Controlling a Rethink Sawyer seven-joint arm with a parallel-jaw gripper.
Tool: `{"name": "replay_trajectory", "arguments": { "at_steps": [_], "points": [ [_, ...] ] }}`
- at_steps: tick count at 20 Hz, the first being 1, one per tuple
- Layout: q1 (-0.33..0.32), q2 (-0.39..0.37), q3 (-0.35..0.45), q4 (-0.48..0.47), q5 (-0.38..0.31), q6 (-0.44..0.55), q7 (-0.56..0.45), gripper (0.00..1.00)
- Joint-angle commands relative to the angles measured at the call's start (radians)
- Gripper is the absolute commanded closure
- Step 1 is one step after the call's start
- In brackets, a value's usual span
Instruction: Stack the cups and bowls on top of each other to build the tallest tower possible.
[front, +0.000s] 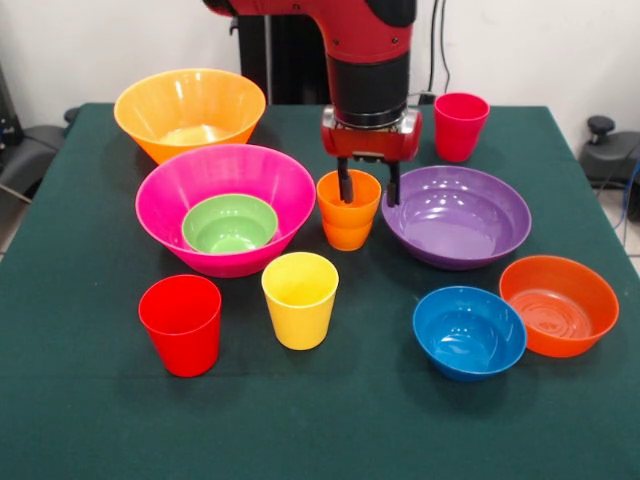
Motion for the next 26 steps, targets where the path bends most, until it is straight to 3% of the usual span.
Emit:
{"name": "replay_trajectory", "arguments": {
  "at_steps": [1, 22, 23, 26],
  "points": [
    [-0.005, 0.08, 0.055, 0.013, -0.033, -0.057, 0.068, 0.0],
    [-0.021, 0.117, 0.065, -0.004, -0.044, -0.072, 0.045, 0.0],
    [-0.027, 0.119, 0.071, -0.002, -0.047, -0.082, 0.043, 1.0],
    [-0.024, 0.117, 0.069, 0.004, -0.048, -0.1, 0.053, 1.0]
  ]
}}
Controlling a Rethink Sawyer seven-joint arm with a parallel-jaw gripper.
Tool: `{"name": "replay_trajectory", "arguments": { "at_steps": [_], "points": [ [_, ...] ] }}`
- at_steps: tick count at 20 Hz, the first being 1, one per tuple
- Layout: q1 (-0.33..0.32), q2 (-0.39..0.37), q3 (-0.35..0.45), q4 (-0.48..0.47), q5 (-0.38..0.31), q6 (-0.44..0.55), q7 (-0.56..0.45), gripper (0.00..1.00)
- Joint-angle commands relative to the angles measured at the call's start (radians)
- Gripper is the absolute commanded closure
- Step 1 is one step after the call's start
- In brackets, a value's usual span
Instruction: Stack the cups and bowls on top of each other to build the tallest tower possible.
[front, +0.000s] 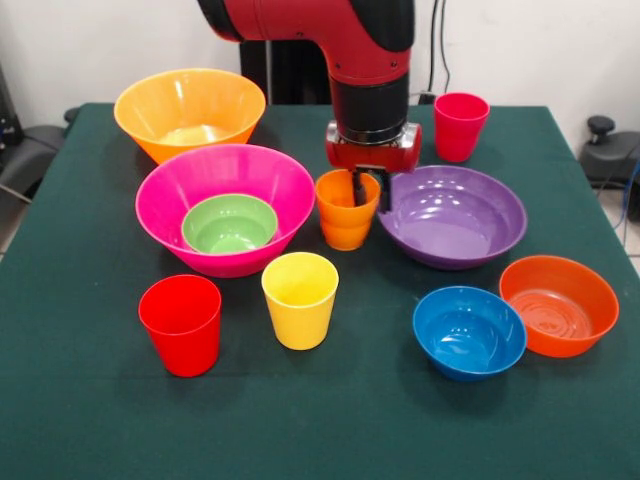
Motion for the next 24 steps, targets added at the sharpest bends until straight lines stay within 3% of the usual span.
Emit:
{"name": "replay_trajectory", "arguments": {
  "at_steps": [1, 18, 24],
  "points": [
    [-0.018, 0.062, 0.066, 0.007, -0.047, -0.083, 0.057, 1.0],
    [-0.001, 0.014, 0.061, 0.061, -0.02, -0.095, 0.107, 1.0],
    [0.064, -0.123, 0.015, 0.107, 0.029, 0.013, 0.155, 1.0]
  ]
}}
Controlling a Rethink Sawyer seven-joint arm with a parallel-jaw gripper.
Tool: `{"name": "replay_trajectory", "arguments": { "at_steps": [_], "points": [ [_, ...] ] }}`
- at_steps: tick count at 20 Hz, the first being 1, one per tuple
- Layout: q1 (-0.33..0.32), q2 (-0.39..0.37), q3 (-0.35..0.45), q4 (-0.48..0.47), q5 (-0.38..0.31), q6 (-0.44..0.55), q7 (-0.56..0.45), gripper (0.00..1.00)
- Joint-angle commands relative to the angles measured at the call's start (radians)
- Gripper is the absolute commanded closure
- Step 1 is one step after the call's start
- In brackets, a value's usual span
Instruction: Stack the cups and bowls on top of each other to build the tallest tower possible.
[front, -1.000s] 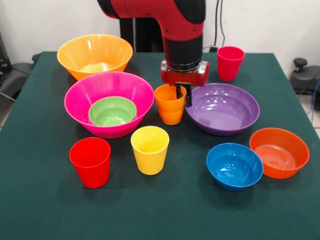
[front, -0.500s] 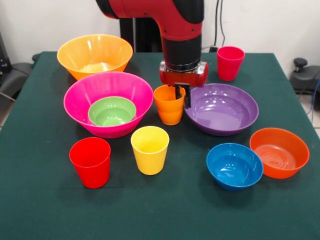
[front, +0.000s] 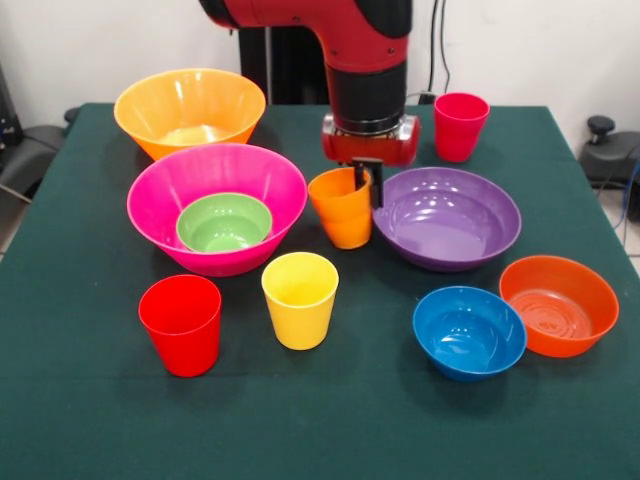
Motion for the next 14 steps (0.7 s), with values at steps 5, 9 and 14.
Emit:
{"name": "replay_trajectory", "arguments": {
  "at_steps": [5, 9, 14],
  "points": [
    [0.091, -0.131, 0.0, 0.093, 0.058, 0.095, 0.164, 1.0],
    [0.094, -0.13, -0.005, 0.095, 0.069, 0.087, 0.156, 1.0],
    [0.112, -0.141, -0.028, 0.098, 0.079, 0.093, 0.156, 1.0]
  ]
}}
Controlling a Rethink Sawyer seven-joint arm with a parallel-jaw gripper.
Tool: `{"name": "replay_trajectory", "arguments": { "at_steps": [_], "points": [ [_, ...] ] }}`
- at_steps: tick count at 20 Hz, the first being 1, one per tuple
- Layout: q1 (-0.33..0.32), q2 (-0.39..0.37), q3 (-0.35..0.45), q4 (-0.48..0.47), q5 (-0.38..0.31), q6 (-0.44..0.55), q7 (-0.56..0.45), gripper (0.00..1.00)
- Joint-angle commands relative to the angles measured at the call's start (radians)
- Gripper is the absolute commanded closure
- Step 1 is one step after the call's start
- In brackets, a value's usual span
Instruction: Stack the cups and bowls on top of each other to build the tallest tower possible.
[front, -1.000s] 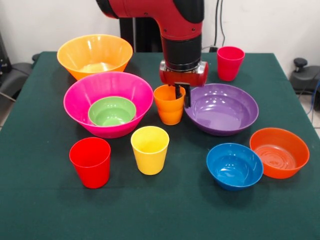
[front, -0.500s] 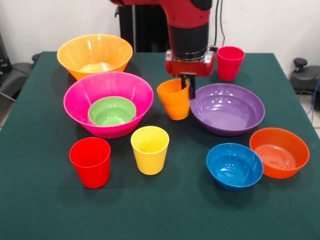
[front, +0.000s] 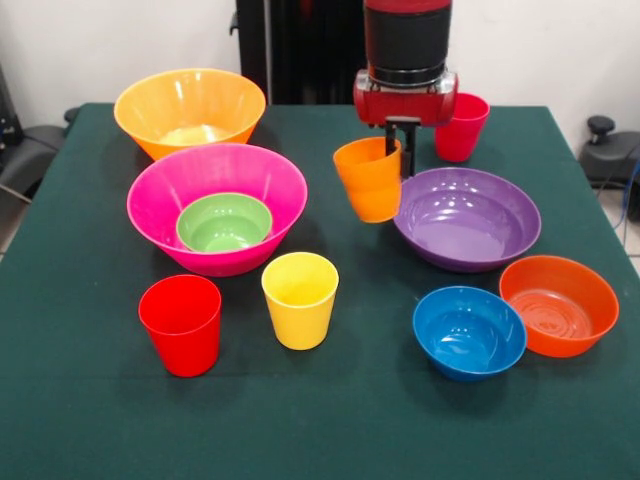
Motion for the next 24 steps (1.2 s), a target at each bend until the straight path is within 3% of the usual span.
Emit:
{"name": "replay_trajectory", "arguments": {
  "at_steps": [1, 12, 24],
  "points": [
    [0.03, -0.009, -0.008, 0.039, 0.041, 0.099, 0.152, 1.0],
    [0.015, -0.082, -0.021, 0.041, 0.041, 0.198, 0.103, 1.0],
    [-0.047, -0.187, 0.011, 0.091, 0.045, 0.286, 0.046, 1.0]
  ]
}}
